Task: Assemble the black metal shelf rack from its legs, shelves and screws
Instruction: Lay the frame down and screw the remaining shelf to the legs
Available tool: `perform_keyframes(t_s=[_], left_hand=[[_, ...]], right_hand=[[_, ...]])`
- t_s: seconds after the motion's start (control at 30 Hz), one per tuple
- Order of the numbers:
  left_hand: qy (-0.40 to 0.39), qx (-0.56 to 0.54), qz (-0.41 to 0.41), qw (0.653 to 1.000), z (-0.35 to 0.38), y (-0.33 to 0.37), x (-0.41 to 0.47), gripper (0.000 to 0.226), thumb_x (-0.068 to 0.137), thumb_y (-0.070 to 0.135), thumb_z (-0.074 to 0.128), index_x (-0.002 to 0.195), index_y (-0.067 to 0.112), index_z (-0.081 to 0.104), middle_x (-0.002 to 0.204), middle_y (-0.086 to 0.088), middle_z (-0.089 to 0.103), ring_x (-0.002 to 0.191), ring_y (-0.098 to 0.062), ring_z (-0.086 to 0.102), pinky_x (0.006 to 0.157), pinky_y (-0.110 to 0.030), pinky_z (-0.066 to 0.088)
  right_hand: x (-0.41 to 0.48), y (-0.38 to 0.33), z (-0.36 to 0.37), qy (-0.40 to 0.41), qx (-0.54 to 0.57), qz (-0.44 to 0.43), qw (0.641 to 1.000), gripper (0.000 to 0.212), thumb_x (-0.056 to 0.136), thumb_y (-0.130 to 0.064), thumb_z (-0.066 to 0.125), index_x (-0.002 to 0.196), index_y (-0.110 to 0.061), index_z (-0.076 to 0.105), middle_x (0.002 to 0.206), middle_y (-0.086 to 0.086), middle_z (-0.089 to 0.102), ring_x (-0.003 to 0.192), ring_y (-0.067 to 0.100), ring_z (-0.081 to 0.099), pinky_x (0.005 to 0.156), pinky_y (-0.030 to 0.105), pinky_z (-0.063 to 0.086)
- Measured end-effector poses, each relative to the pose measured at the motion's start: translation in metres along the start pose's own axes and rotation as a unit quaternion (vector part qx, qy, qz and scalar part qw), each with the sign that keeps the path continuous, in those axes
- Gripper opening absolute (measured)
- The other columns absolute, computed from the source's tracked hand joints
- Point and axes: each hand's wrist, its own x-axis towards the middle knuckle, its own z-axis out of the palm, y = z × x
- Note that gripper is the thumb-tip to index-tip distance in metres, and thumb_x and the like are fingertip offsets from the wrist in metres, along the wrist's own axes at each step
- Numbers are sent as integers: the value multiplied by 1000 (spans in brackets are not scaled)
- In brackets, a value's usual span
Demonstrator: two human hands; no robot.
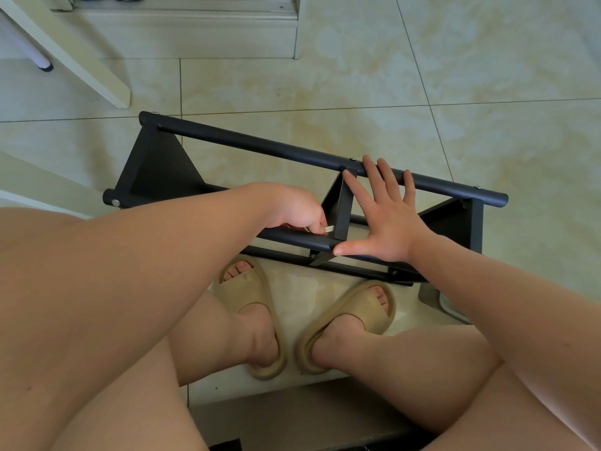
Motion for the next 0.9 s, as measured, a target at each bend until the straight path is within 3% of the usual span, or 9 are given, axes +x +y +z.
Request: perform_keyframes(t_s=[0.2, 0.3, 0.37, 0.47, 0.57, 0.67, 0.77, 0.9], left_hand=[[18, 19, 24, 999, -4, -3, -1, 30, 97, 25, 62, 126, 23, 68, 125, 3, 63, 115, -22, 57, 106, -39, 44], [47, 6, 63, 997, -10, -5, 0, 19, 94, 23, 67, 112, 21, 73, 100, 3, 72, 92, -14, 67, 84, -28, 55], [71, 34, 93, 993, -13, -3, 1, 14, 93, 21, 67, 106, 23, 73, 87, 10, 69, 83, -9, 66, 74, -21, 48], [95, 97, 112, 984, -11, -1, 4, 14, 97, 17, 61, 102, 24, 72, 97, 13, 62, 89, -9, 57, 82, -24, 40], [93, 111, 109, 983, -7, -1, 8, 19, 97, 14, 56, 87, 28, 64, 101, 9, 65, 86, -7, 57, 72, -21, 38], [70, 11, 89, 994, -6, 0, 10, 17, 95, 18, 59, 85, 30, 65, 98, 8, 65, 94, -12, 61, 74, -23, 45], [64, -160, 37, 984, -3, 2, 14, 5, 97, 18, 60, 99, 17, 65, 96, 3, 67, 90, -10, 66, 74, -27, 55], [63, -221, 18, 973, 0, 1, 16, 19, 99, 16, 61, 115, 7, 63, 90, 0, 71, 85, -11, 70, 78, -30, 59]], right_hand=[[1, 0, 0, -1, -1, 1, 1000, 130, 55, -108, 19, 158, -37, -16, 166, 6, -26, 153, 31, -23, 117, 61, -19], [0, 0, 0, 2, 0, 0, 1000, 130, 56, -108, 19, 159, -36, -14, 166, 6, -24, 153, 31, -22, 117, 60, -19], [0, 0, 0, 4, 2, -1, 1000, 130, 57, -108, 20, 159, -36, -13, 167, 7, -23, 153, 32, -21, 117, 61, -18], [0, 0, 0, 4, 0, -1, 1000, 129, 57, -108, 19, 159, -36, -14, 167, 7, -23, 153, 32, -21, 118, 61, -17], [0, 1, 1, 3, 0, -1, 1000, 129, 57, -109, 19, 159, -36, -14, 166, 7, -24, 153, 32, -22, 118, 62, -17], [0, 1, 1, 3, -1, -1, 1000, 130, 56, -109, 19, 159, -37, -14, 166, 7, -24, 153, 32, -22, 118, 62, -17], [0, 1, 0, 3, 3, -2, 1000, 130, 56, -109, 19, 159, -36, -14, 166, 7, -24, 153, 32, -22, 117, 62, -18], [0, 0, 0, 1, 2, -2, 1000, 131, 55, -109, 18, 159, -35, -12, 167, 7, -23, 153, 31, -22, 116, 61, -19]])
